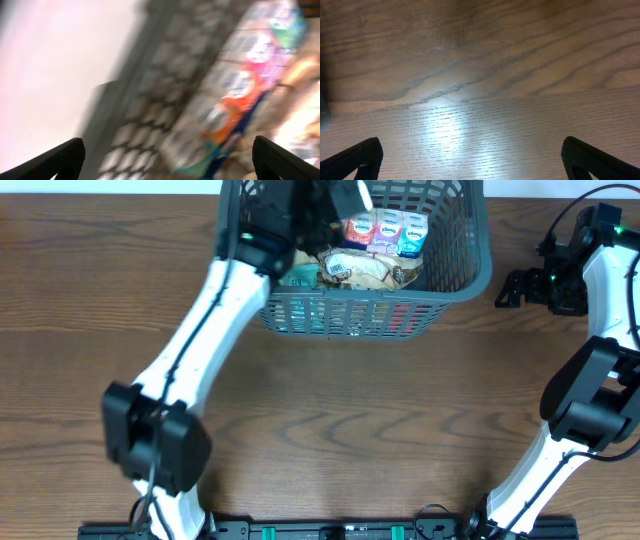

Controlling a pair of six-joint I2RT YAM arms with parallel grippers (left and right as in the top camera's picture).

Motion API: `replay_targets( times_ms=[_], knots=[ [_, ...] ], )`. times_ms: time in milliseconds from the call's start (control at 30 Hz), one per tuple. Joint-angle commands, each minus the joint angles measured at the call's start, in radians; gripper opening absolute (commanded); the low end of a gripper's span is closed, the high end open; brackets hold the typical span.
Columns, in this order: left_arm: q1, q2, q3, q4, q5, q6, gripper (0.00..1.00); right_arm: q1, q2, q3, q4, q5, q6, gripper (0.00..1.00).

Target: Pack container

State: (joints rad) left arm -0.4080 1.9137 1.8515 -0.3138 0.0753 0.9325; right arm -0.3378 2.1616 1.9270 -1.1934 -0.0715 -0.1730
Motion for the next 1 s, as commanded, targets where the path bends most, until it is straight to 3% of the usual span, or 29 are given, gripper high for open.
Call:
replay_targets(
  times_ms=[0,167,633,967],
  knots=[
    [0.041,-0.109,0.042,0.005,-0.102,-0.096,0.99,0.005,0.002,-0.006,-0.003,-0.007,0.003,0.99],
    [0.144,-0.206,0.042,-0.001,-0.171,-0.291,0.99,0.000,-0.018,-0.006,0.024,-0.007,0.004,0.99],
    [0.612,-0.286,-0.004,-0.336,-0.174,-0.725,0.99,-0.026,-0.208,-0.006,0.229,-0.007,-0.008,0.99],
    [0.689,-0.325,-0.112,-0.439,-0.173,-0.875,0.99,-0.006,-0.341,-0.023,0.198,0.023,0.035,0.99]
  ],
)
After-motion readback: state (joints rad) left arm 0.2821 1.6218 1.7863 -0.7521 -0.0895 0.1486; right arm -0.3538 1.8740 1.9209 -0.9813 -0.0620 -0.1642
